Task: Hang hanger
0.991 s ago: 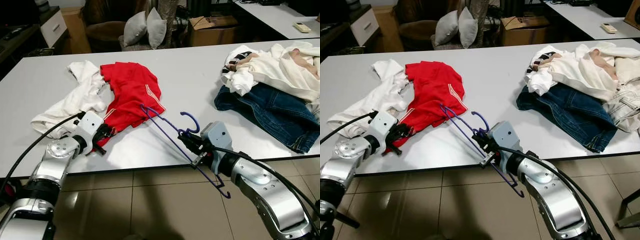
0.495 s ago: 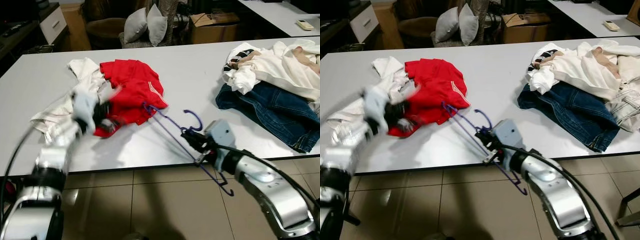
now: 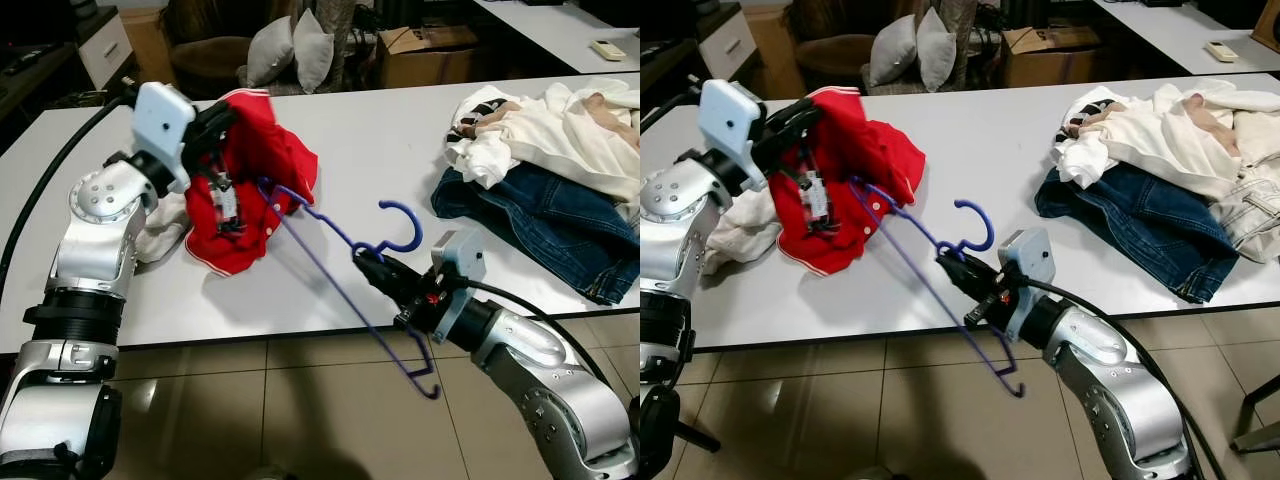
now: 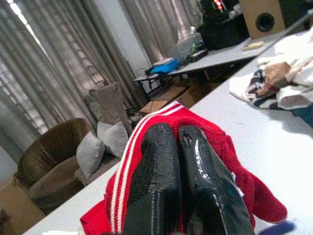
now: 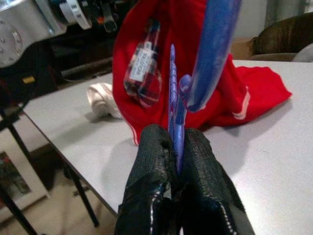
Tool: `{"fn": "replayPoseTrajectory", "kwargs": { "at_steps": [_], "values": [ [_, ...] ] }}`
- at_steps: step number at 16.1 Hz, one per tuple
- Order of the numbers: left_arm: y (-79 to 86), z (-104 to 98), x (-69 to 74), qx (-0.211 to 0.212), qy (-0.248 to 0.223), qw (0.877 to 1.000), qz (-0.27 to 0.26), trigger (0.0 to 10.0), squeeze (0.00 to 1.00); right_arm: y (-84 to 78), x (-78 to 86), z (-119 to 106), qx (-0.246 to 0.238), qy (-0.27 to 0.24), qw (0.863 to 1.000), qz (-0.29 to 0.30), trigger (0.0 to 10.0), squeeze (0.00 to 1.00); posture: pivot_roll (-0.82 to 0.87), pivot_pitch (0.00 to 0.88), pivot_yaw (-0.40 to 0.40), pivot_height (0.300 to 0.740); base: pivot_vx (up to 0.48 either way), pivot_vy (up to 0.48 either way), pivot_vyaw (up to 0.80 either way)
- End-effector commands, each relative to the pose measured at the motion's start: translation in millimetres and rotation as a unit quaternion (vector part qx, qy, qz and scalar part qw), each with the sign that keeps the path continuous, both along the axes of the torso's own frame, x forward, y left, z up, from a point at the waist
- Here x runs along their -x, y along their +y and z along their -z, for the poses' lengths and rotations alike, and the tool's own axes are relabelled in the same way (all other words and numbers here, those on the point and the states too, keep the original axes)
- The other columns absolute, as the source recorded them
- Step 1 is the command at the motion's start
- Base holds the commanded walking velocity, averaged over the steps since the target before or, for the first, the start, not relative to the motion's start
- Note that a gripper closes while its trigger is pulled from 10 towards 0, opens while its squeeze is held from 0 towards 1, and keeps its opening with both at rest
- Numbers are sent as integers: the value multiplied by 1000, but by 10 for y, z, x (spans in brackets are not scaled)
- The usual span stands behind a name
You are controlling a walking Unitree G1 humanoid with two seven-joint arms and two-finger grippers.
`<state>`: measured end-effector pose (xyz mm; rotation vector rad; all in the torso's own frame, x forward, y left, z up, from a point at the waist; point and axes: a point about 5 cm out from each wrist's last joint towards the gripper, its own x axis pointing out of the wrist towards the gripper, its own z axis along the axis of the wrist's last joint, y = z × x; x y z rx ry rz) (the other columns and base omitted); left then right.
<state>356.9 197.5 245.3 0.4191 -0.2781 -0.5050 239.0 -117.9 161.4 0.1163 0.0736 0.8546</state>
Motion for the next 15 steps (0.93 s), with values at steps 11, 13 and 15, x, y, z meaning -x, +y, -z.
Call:
{"fn": "replayPoseTrajectory", "kwargs": {
  "at_steps": [11, 13, 15],
  "values": [
    [-371, 289, 189, -106, 69, 990, 61, 10000, 0, 258, -508, -10, -81, 96, 991, 39, 10000, 0, -31, 0, 58, 740, 0, 0, 0],
    [-376, 294, 227, -92, 72, 991, 63, 10000, 1000, 283, -505, 6, -82, 99, 991, 36, 10000, 0, -29, 0, 55, 740, 0, 0, 0],
    [-312, 416, 334, -81, 92, 992, 40, 10000, 1000, 316, -519, 11, -88, 105, 990, 33, 10000, 0, -23, 0, 47, 740, 0, 0, 0]
  ]
}}
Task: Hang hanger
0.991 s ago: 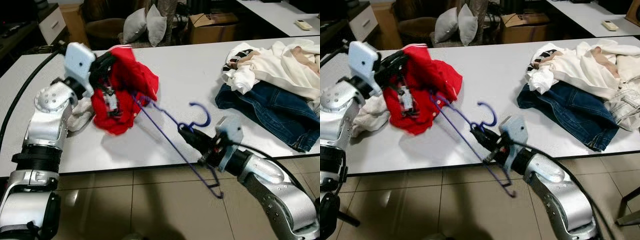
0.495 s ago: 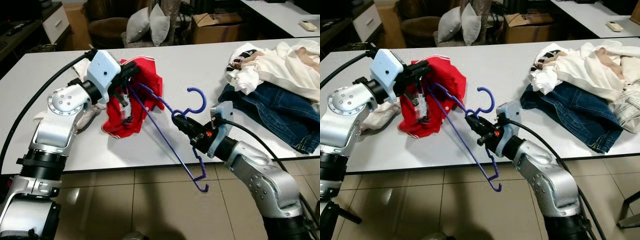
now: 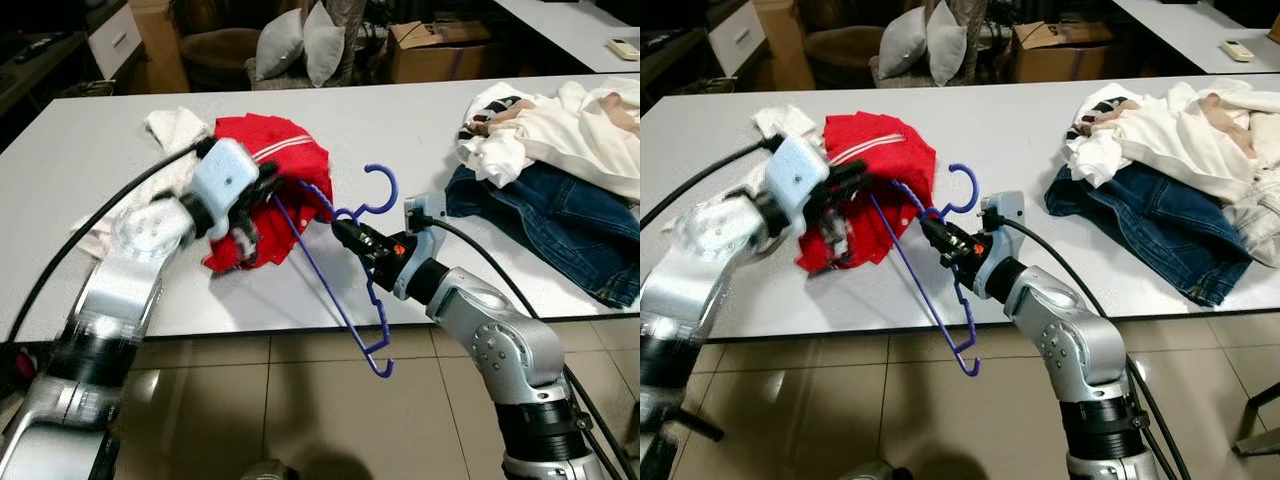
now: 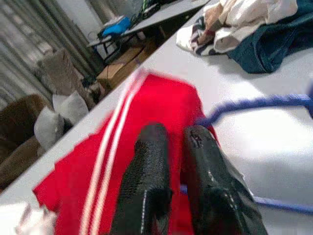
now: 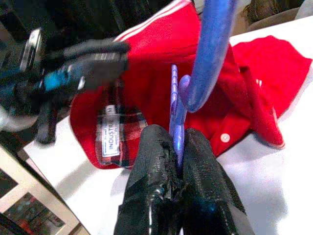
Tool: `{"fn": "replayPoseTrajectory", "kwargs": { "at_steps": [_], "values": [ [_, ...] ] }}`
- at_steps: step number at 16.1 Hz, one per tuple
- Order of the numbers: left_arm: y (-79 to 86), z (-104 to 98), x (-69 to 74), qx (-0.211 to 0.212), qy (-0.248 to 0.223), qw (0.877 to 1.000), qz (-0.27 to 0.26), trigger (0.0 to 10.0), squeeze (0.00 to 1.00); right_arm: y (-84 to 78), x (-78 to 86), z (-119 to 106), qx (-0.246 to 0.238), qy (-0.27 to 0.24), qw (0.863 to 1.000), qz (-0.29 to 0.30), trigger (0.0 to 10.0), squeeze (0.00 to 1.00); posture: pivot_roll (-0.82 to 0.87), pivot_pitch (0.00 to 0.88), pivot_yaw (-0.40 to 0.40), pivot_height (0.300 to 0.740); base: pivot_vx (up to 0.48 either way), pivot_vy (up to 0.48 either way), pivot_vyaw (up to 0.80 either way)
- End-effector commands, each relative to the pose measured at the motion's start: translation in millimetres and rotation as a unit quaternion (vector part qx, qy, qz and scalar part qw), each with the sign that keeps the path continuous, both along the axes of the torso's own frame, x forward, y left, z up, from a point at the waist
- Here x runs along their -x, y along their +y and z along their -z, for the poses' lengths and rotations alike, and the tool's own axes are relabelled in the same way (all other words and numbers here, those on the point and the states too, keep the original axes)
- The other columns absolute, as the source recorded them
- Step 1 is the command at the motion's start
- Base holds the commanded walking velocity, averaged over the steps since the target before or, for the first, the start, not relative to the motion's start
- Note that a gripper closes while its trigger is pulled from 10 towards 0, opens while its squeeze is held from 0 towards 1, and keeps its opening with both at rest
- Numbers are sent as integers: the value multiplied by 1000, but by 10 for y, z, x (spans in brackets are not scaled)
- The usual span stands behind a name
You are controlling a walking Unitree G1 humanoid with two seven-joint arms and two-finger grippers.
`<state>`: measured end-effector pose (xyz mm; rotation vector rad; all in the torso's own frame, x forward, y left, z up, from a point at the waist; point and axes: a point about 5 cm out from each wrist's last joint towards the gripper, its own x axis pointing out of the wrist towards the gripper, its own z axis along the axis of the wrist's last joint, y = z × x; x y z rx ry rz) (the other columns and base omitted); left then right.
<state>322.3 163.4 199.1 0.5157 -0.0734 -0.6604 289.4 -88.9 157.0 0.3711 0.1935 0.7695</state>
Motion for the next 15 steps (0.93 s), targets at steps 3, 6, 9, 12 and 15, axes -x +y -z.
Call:
{"fn": "replayPoseTrajectory", "kwargs": {
  "at_steps": [3, 6, 9, 12, 15],
  "values": [
    [122, 89, 53, -31, -5, 998, -48, 10000, 1000, 49, -29, -41, -4, -1, 1000, -9, 10000, 0, -19, 0, 43, 740, 0, 0, 0],
    [269, 185, 82, -87, -70, 987, -113, 10000, 1000, 74, -32, -71, -12, -7, 1000, -16, 10000, 0, -15, 0, 41, 740, 0, 0, 0],
    [345, 346, 81, -136, -77, 978, -138, 10000, 0, 99, -33, -115, -26, -13, 999, -21, 10000, 0, -17, 0, 48, 740, 0, 0, 0],
    [433, 422, 82, -150, -77, 972, -166, 4627, 0, 97, -36, -155, -33, -20, 999, -21, 10000, 0, -18, 0, 59, 740, 0, 0, 0],
    [429, 398, 84, -113, -75, 977, -165, 0, 0, 82, -39, -157, -36, -21, 999, -18, 10000, 0, -15, 0, 59, 740, 0, 0, 0]
  ]
}}
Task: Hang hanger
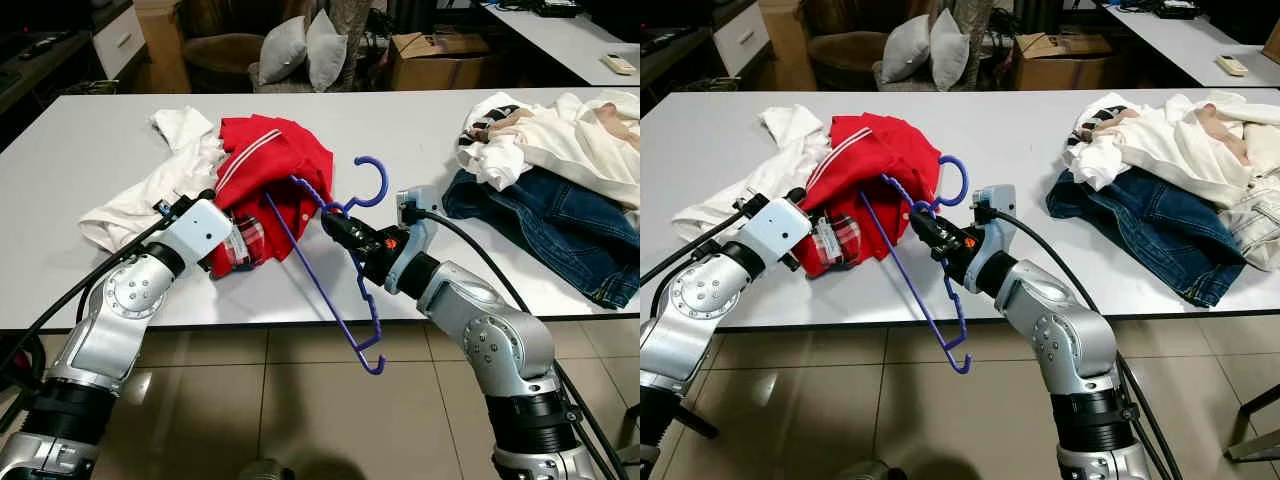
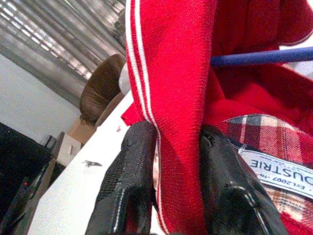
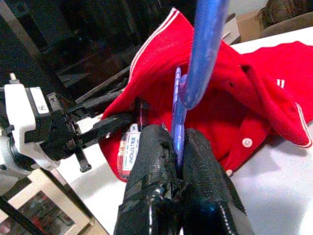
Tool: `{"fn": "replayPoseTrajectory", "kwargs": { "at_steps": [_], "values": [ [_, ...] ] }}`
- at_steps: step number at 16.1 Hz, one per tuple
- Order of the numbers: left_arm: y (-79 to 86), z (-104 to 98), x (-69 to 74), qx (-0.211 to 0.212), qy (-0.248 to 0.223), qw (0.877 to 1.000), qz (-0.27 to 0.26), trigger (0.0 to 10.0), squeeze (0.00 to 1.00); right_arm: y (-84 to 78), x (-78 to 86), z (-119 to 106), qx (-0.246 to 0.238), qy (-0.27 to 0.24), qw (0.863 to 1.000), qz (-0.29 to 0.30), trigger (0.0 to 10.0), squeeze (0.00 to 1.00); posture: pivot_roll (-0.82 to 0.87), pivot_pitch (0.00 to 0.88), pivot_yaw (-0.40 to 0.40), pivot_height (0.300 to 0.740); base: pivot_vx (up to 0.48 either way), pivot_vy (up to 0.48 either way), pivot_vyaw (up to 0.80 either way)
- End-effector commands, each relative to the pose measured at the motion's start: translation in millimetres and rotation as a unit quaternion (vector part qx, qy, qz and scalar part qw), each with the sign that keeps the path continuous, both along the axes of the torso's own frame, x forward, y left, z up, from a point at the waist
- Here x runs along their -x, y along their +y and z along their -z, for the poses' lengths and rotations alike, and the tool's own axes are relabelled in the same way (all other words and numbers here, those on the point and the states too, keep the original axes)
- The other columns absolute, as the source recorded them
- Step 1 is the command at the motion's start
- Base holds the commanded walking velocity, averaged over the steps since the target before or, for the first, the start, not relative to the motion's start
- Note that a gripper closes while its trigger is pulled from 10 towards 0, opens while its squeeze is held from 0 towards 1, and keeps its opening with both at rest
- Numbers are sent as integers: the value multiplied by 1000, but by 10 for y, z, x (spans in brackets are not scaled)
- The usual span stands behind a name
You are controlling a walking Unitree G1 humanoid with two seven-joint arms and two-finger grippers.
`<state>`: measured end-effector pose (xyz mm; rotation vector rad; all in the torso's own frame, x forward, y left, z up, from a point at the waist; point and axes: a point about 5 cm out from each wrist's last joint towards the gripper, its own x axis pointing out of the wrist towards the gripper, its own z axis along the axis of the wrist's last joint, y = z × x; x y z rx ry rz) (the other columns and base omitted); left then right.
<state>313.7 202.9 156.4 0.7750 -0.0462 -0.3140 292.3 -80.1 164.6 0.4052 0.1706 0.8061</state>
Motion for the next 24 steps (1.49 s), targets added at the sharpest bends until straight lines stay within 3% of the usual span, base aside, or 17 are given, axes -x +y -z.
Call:
{"fn": "replayPoseTrajectory", "kwargs": {
  "at_steps": [1, 5, 6, 8, 10, 12, 14, 17, 18, 21, 23, 24],
  "values": [
    [40, -36, -3, 47, 2, 999, -4, 0, 0, -2, -6, -66, -15, -11, 1000, -2, 10000, 0, -8, 0, 59, 740, 0, 0, 0],
    [31, -115, -24, 144, 22, 989, 0, 0, 0, -8, -11, -40, -13, -8, 1000, 2, 10000, 0, -5, 0, 57, 740, 0, 0, 0],
    [27, -153, -25, 150, 22, 988, 5, 0, 0, -12, -20, -43, -12, -10, 1000, 6, 10000, 0, 6, 0, 53, 740, 0, 0, 0],
    [3, -411, -26, 113, 28, 992, 50, 0, 0, -31, -196, -74, -33, -3, 997, 66, 10000, 0, 21, 0, 51, 740, 0, 0, 0],
    [1, -545, -23, 68, 30, 995, 72, 0, 0, 7, -294, -91, -52, 7, 994, 92, 10000, 0, 34, 0, 56, 740, 0, 0, 0],
    [-36, -813, -20, -4, 22, 994, 110, 0, 0, 181, -424, -183, -92, 9, 989, 117, 10000, 0, 81, 0, 83, 740, 0, 0, 0],
    [-127, -923, 11, -38, 40, 987, 149, 0, 0, 296, -502, -262, -149, 26, 980, 132, 10000, 0, 98, 0, 92, 740, 0, 0, 0],
    [-191, -901, 71, -87, 93, 974, 190, 0, 0, 379, -620, -357, -245, 60, 955, 158, 10000, 0, 106, 0, 106, 740, 0, 0, 0],
    [-216, -875, 102, -75, 115, 970, 202, 0, 0, 390, -646, -387, -267, 61, 948, 165, 10000, 0, 105, 0, 108, 740, 0, 0, 0],
    [-381, -929, 189, 17, 157, 957, 245, 0, 0, 413, -696, -424, -310, 64, 932, 177, 10000, 0, 106, 0, 104, 740, 0, 0, 0],
    [-484, -961, 233, 63, 175, 944, 272, 0, 0, 505, -685, -447, -333, 77, 926, 158, 10000, 0, 106, 0, 101, 740, 0, 0, 0],
    [-549, -962, 284, 85, 196, 931, 296, 0, 0, 584, -665, -487, -359, 86, 919, 136, 10000, 0, 106, 0, 100, 740, 0, 0, 0]
  ]
}}
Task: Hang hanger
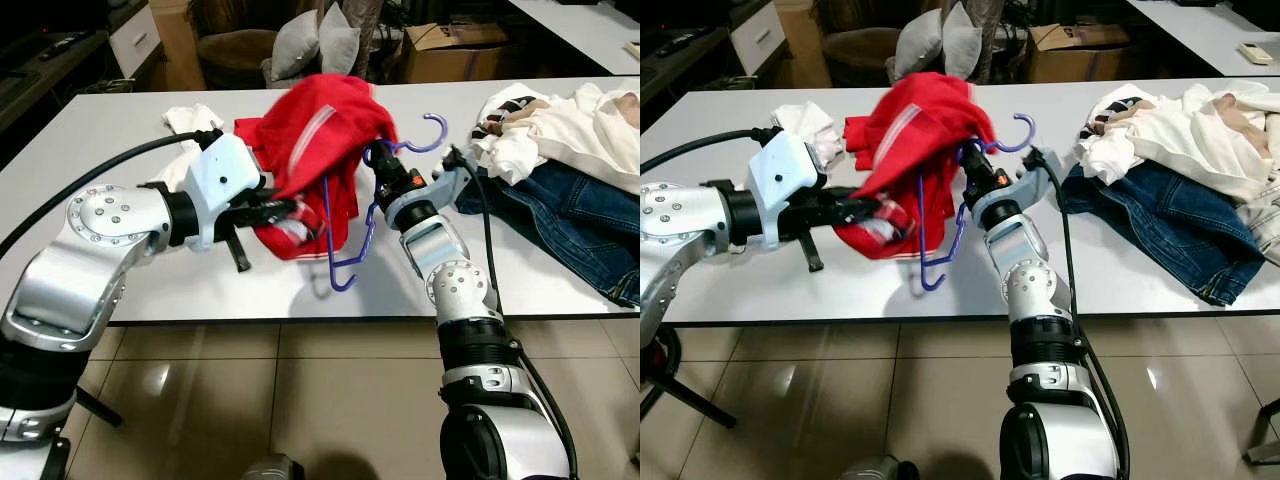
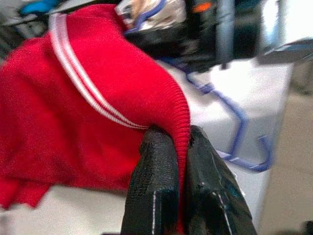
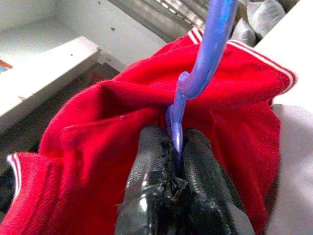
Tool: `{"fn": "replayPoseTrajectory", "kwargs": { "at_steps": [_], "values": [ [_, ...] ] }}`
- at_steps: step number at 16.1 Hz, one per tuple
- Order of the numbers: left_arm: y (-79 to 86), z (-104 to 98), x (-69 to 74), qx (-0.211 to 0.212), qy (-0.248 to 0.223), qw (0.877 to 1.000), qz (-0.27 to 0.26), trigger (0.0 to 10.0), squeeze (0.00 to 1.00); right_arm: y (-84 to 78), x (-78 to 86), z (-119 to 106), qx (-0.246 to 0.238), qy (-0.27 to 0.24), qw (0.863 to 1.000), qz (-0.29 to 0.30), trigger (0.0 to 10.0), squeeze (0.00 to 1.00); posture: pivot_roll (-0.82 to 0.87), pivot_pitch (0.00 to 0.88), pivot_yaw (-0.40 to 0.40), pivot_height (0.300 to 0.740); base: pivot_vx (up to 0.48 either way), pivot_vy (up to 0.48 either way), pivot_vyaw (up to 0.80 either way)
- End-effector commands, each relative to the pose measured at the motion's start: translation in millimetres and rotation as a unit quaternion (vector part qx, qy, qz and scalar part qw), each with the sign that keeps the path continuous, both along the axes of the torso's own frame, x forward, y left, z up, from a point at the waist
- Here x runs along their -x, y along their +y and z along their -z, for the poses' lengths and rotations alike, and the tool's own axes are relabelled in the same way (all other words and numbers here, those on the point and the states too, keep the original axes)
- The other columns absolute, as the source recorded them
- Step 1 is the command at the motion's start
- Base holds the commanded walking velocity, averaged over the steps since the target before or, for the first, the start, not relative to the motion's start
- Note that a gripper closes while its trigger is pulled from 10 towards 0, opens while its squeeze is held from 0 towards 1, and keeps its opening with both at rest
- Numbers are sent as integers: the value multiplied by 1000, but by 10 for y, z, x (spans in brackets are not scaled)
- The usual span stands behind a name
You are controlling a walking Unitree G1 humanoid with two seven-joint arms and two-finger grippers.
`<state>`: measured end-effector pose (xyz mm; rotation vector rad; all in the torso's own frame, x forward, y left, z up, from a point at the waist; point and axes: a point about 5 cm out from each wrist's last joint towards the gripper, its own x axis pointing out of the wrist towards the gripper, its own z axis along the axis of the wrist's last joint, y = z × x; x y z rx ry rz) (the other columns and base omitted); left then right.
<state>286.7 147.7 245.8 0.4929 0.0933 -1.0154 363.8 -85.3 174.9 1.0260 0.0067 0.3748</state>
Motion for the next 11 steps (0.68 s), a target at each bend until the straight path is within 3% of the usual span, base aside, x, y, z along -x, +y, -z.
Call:
{"fn": "replayPoseTrajectory", "kwargs": {
  "at_steps": [1, 4, 6, 8, 10, 11],
  "values": [
    [-64, -78, 66, 17, 12, 999, 31, 0, 0, 723, 77, -444, -117, -43, 988, -90, 10000, 0, 106, 0, 100, 740, 0, 0, 0],
    [-142, -215, 91, 69, 27, 996, 48, 0, 0, 803, 100, -478, -115, -57, 986, -107, 10000, 0, 109, 0, 88, 740, 0, 0, 0],
    [-153, -379, 69, 122, 31, 991, 47, 0, 0, 843, 119, -449, -76, -71, 988, -111, 10000, 0, 111, 0, 83, 740, 0, 0, 0],
    [-143, -476, 70, 149, 50, 986, 52, 0, 0, 860, 133, -415, -40, -85, 989, -111, 10000, 0, 112, 0, 80, 740, 0, 0, 0],
    [-108, -454, 92, 121, 61, 989, 55, 0, 0, 833, 121, -433, -87, -69, 987, -113, 10000, 0, 114, 0, 79, 740, 0, 0, 0],
    [-51, -397, 38, 83, 45, 995, 22, 0, 0, 811, 116, -472, -117, -67, 984, -119, 10000, 0, 114, 0, 79, 740, 0, 0, 0]
  ]
}}
